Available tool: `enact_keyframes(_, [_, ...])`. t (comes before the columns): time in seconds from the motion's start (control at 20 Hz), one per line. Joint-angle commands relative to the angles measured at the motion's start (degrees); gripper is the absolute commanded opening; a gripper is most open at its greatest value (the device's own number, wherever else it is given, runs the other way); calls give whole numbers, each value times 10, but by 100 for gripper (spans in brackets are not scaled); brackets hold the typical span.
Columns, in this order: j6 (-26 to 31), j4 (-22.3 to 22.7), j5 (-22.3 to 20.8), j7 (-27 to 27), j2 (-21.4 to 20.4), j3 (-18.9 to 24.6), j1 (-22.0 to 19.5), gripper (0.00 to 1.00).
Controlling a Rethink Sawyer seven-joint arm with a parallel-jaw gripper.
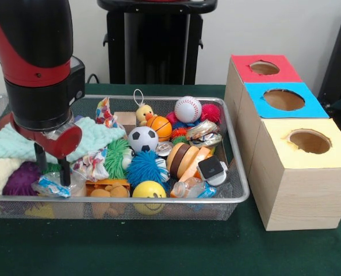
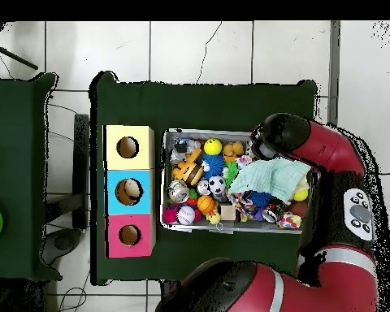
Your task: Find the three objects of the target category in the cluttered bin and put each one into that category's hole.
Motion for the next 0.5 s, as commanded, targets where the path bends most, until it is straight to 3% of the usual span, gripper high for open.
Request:
enact_keyframes(0.05, [-9,35,-10,21,16,28,-15,100])
enact_keyframes(0.3, [-12,35,-11,63,21,7,6,100])
enact_keyframes(0.5, [-37,10,-4,114,56,-6,26,100])
